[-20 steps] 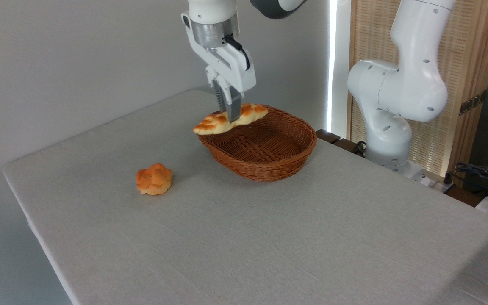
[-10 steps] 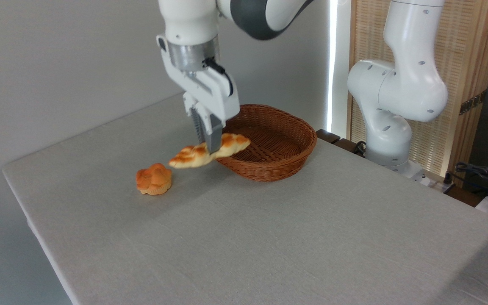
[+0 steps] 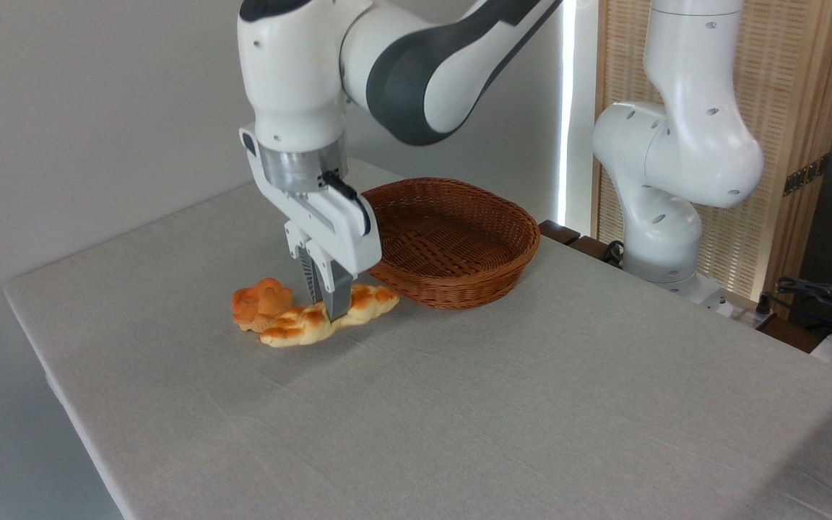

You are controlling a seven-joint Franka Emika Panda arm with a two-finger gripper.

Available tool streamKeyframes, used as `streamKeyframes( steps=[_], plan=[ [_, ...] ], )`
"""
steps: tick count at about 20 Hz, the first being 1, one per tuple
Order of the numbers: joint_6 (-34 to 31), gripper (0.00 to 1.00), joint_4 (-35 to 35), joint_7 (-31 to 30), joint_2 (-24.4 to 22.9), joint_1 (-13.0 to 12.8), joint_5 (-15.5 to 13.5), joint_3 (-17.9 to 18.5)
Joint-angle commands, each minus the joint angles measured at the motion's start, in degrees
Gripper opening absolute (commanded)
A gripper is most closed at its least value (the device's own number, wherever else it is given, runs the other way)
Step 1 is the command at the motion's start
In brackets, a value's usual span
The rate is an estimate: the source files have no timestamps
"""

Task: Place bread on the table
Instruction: 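Lower the loaf onto the table and open the gripper to release it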

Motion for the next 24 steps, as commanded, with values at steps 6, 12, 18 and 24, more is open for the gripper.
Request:
streamKeyframes(
  steps=[6,12,18,24],
  plan=[
    [1.1,0.67,1.1,-0.1,2.9,-0.7,0.5,-0.3],
    [1.1,1.00,1.2,-0.1,2.9,-0.7,0.6,-0.4],
    [1.0,1.00,1.2,-0.2,3.0,-0.7,0.5,-0.4],
    [0.9,1.00,1.2,-0.3,3.0,-0.8,0.2,-0.4]
  ],
)
